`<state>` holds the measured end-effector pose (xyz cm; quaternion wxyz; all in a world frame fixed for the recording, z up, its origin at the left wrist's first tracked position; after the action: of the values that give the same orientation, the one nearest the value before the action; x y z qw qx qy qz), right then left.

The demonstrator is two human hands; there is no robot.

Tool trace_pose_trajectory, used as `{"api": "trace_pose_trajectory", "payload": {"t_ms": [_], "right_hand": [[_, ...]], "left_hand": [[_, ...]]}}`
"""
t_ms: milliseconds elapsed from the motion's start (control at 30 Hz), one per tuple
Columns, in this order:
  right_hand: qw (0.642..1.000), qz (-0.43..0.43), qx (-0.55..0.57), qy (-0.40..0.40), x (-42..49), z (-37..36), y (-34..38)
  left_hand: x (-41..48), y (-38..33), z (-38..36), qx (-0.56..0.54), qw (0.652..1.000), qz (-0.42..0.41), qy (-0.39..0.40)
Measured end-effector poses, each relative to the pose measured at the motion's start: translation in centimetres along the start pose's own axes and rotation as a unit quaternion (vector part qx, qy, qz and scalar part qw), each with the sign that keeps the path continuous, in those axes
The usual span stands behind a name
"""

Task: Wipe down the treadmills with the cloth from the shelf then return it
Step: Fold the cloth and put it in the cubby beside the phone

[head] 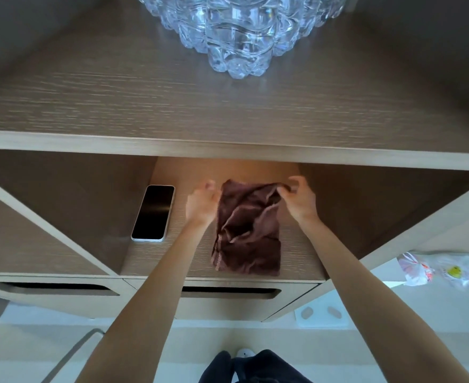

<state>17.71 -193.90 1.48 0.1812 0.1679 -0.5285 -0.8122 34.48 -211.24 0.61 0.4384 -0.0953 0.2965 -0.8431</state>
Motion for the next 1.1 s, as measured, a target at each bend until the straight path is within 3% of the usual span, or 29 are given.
{"api": "trace_pose_trajectory", "payload": {"t_ms": [67, 167, 333, 433, 500, 600, 700, 800, 900, 1000, 1100], "right_hand": [[1.0, -0.009, 0.01, -0.021, 0.4, 0.2, -0.3], [0.986, 0.095, -0.126, 0.053, -0.9, -0.4, -0.1], [0.919, 0.202, -0.248, 0.231, -4.7, -3.3, -2.2], [0.877, 0.266, -0.311, 0.253, -5.5, -5.1, -2.6], [0.88, 0.274, -0.317, 0.225, -4.9, -5.7, -1.9], [0.874, 0.202, -0.372, 0.238, -3.4, -6.8, -1.8], [0.868, 0.115, -0.392, 0.281, -3.1, -7.1, -2.5], [0.87, 0.07, -0.384, 0.301, -4.3, -6.9, -3.4], [0.89, 0.079, -0.36, 0.268, -4.6, -6.3, -3.3], [0.926, 0.092, -0.287, 0.228, -3.9, -6.6, -2.3], [0.896, 0.09, -0.341, 0.269, -3.5, -9.0, -2.4]], "left_hand": [[-0.4, -1.0, -0.7, 0.014, 1.0, -0.012, -0.006], [-3.5, -1.6, -1.9, 0.097, 0.985, -0.138, -0.031], [-10.7, -1.0, -6.2, 0.181, 0.941, -0.287, -0.007], [-12.8, -0.9, -8.0, 0.25, 0.916, -0.313, 0.001], [-13.1, -0.7, -7.6, 0.245, 0.906, -0.345, -0.031], [-12.5, 0.9, -5.8, 0.241, 0.889, -0.385, -0.05], [-10.9, 2.6, -2.5, 0.266, 0.894, -0.349, -0.087], [-9.8, 3.7, -1.1, 0.274, 0.923, -0.244, -0.118], [-9.9, 5.2, -4.0, 0.269, 0.955, -0.126, -0.016], [-10.5, 5.9, -7.2, 0.338, 0.931, -0.126, 0.056], [-10.7, 6.1, -7.9, 0.371, 0.918, -0.127, 0.059]]}}
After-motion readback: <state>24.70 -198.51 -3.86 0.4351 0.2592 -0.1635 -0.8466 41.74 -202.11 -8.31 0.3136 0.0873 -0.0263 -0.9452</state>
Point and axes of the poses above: each hand's wrist, its own x-axis towards the middle knuckle, its own z-axis out of the back of the hand, y = z × x, the point moved 7 cm from there along x, towards the middle knuckle, and after that the axes turned 11 degrees about x, right-handed, at the moved point
